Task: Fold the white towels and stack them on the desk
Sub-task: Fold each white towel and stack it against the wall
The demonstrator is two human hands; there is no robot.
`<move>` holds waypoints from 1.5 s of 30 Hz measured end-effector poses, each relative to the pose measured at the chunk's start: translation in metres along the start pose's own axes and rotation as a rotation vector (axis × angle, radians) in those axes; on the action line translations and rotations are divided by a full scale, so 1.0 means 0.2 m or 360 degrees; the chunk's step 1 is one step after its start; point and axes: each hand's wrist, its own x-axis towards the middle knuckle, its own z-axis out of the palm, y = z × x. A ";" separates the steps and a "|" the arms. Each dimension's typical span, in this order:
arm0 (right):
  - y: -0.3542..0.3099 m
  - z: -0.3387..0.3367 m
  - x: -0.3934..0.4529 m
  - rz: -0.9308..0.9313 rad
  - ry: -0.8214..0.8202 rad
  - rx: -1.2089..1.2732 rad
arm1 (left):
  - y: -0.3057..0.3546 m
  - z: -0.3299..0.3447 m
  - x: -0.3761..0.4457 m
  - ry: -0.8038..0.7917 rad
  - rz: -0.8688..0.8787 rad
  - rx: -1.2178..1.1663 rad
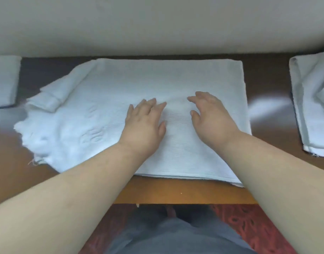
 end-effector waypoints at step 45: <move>-1.42 0.60 0.84 -0.0563 -0.0056 0.0155 | -1.10 -0.29 -0.58 0.0267 -0.1257 -0.1541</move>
